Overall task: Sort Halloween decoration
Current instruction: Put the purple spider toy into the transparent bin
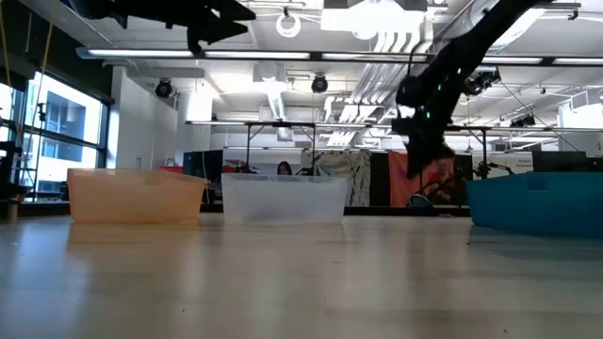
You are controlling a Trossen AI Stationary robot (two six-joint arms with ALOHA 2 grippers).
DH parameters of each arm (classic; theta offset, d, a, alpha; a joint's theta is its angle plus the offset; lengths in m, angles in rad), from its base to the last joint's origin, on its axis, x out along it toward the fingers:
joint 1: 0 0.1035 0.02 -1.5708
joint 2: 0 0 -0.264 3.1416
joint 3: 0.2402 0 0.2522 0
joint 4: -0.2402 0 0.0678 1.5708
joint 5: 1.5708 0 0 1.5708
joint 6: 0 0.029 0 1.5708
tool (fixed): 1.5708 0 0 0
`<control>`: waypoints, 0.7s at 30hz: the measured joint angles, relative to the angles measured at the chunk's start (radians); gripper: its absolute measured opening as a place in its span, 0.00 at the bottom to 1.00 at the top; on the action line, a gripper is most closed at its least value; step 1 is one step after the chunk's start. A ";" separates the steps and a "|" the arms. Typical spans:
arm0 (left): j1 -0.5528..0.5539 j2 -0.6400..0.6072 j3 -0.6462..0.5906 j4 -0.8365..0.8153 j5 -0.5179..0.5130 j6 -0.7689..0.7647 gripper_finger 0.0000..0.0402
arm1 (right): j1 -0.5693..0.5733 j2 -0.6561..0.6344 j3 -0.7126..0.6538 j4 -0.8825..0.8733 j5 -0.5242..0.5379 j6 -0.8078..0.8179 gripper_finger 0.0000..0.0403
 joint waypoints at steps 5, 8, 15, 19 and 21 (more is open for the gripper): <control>0.031 -0.048 0.000 -0.010 -0.001 0.019 0.42 | 0.091 -0.158 -0.033 0.119 -0.084 0.005 0.00; 0.041 -0.064 0.000 -0.048 0.001 0.019 0.42 | 0.182 -0.243 -0.088 0.240 -0.104 0.049 0.00; 0.042 -0.076 0.000 -0.145 0.109 0.019 0.42 | 0.491 -0.366 -0.216 0.548 -0.055 0.212 0.00; 0.042 -0.075 0.000 -0.195 0.198 0.012 0.42 | 0.657 -0.347 -0.205 0.613 0.117 0.229 0.00; 0.042 -0.076 0.000 -0.201 0.237 0.012 0.42 | 0.706 -0.331 -0.184 0.618 0.196 0.237 0.00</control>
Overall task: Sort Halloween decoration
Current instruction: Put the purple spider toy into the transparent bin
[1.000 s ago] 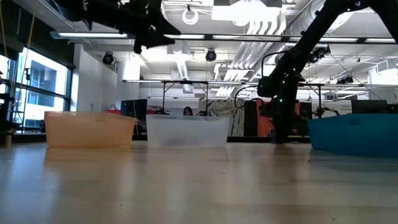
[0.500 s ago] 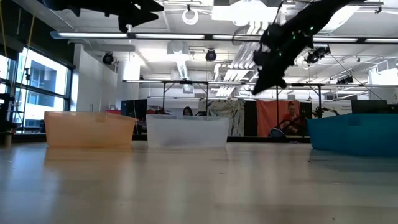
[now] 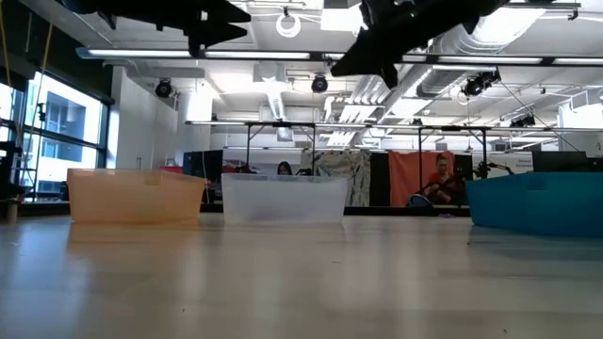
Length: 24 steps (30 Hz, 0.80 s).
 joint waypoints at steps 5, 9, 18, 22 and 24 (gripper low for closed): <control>0.000 0.000 0.000 -0.013 0.096 0.005 0.42 | 0.035 0.034 0.040 0.011 0.048 0.016 0.00; -0.001 -0.001 0.000 -0.013 0.125 -0.037 0.42 | 0.034 0.037 0.041 0.009 0.049 0.017 0.00; -0.001 -0.005 0.000 0.013 0.131 -0.211 0.42 | -0.015 0.091 0.078 -0.038 -0.053 -0.008 0.00; -0.001 -0.005 0.000 0.066 0.131 -0.259 0.42 | -0.046 0.217 0.215 -0.205 -0.133 -0.071 0.00; -0.001 -0.005 0.000 0.096 0.130 -0.266 0.42 | -0.046 0.300 0.288 -0.312 -0.137 -0.115 0.00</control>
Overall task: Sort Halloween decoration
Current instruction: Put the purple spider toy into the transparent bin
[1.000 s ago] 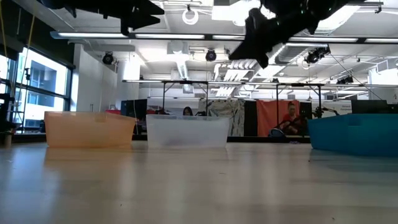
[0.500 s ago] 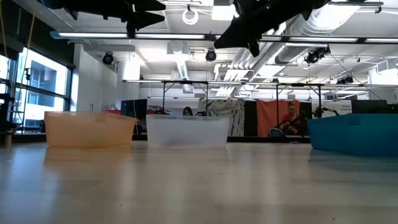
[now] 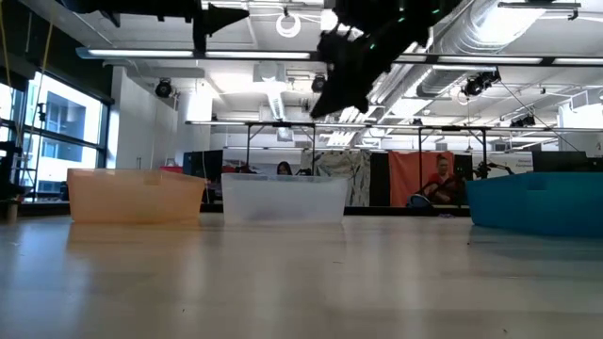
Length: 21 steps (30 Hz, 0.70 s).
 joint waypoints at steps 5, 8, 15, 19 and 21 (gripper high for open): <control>0.000 0.000 0.000 0.046 -0.002 -0.007 0.42 | 0.002 0.204 0.141 -0.113 -0.001 -0.040 0.00; 0.000 0.000 0.000 0.081 -0.003 -0.052 0.42 | 0.002 0.312 0.203 -0.149 -0.001 -0.024 0.00; -0.001 0.000 0.000 0.097 -0.002 -0.079 0.42 | 0.002 0.450 0.296 -0.179 0.002 0.001 0.00; -0.001 0.000 0.000 0.096 -0.002 -0.078 0.42 | -0.003 0.467 0.305 -0.185 0.008 0.042 0.00; -0.001 0.000 0.000 0.096 -0.002 -0.078 0.42 | -0.006 0.467 0.298 -0.186 0.008 0.065 0.00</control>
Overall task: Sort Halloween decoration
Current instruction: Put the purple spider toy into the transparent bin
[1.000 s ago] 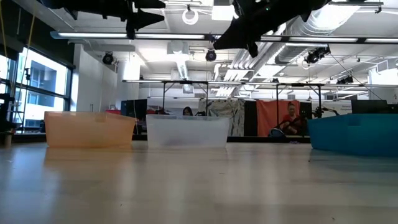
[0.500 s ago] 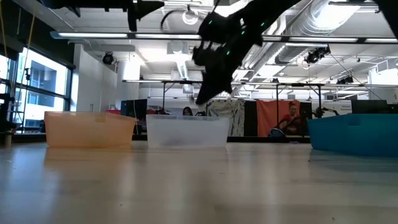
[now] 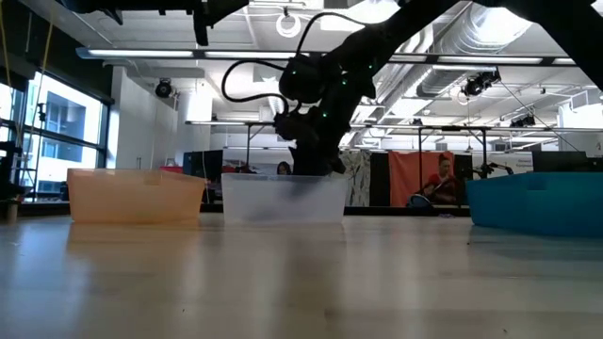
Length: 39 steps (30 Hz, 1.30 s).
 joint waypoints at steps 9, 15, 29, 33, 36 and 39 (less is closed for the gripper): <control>0.000 0.000 0.000 -0.002 0.000 0.037 0.42 | -0.001 0.000 -0.006 0.000 -0.003 0.087 0.02; 0.001 0.000 0.000 -0.002 0.000 0.037 0.42 | -0.007 0.000 -0.006 0.008 -0.014 0.128 0.22; 0.002 0.000 0.000 -0.002 0.002 0.068 0.42 | -0.079 -0.272 -0.007 -0.064 -0.171 -0.122 0.49; 0.002 0.000 0.000 -0.021 0.002 0.112 0.42 | -0.110 -0.446 -0.091 -0.070 -0.175 -0.152 0.47; 0.002 0.000 0.000 -0.046 0.001 0.125 0.42 | -0.127 -0.602 -0.197 -0.021 -0.175 -0.129 0.45; 0.002 0.000 0.000 -0.071 0.001 0.154 0.42 | -0.127 -0.768 -0.332 0.100 -0.177 -0.061 0.43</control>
